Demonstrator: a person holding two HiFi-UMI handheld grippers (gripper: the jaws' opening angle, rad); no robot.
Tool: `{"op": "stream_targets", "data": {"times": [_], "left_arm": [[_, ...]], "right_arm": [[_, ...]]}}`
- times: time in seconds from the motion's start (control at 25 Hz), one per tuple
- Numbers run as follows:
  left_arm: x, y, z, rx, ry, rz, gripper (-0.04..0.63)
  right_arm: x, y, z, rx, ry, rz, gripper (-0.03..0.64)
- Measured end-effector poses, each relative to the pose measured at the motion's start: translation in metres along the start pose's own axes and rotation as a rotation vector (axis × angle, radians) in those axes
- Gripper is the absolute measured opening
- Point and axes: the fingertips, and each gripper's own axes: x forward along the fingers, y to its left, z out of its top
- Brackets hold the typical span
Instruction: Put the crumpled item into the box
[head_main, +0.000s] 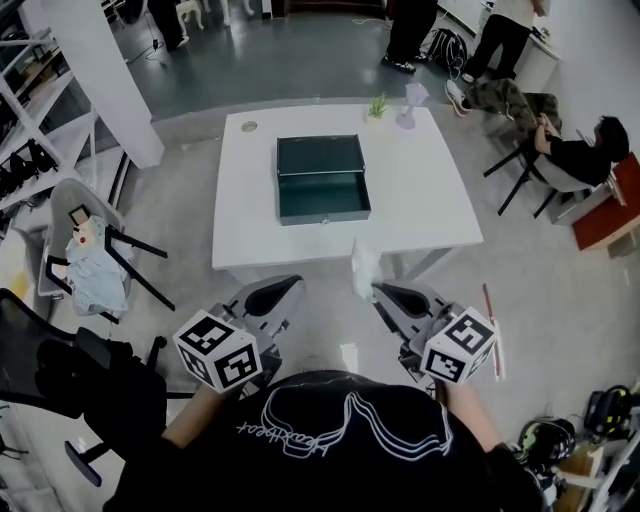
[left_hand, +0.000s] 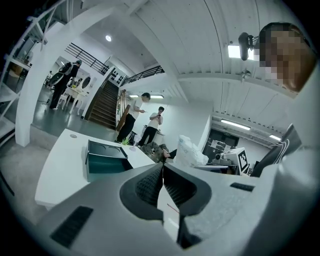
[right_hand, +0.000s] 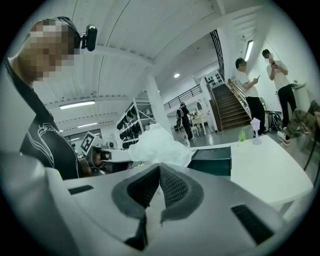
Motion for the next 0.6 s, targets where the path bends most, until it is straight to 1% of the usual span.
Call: {"op": "stream_targets", "data": {"times": [0.28, 0.6], "left_arm": [[0.011, 0.052, 0.019, 0.004, 0.0, 0.002, 0.006], [0.023, 0.084, 0.023, 0.017, 0.013, 0.015, 0.006]], "right_arm": [[0.043, -0.028, 0.007, -0.005, 0.013, -0.045, 0.005], [0.069, -0.048, 0.011, -0.051, 0.057, -0.086, 0.005]]}}
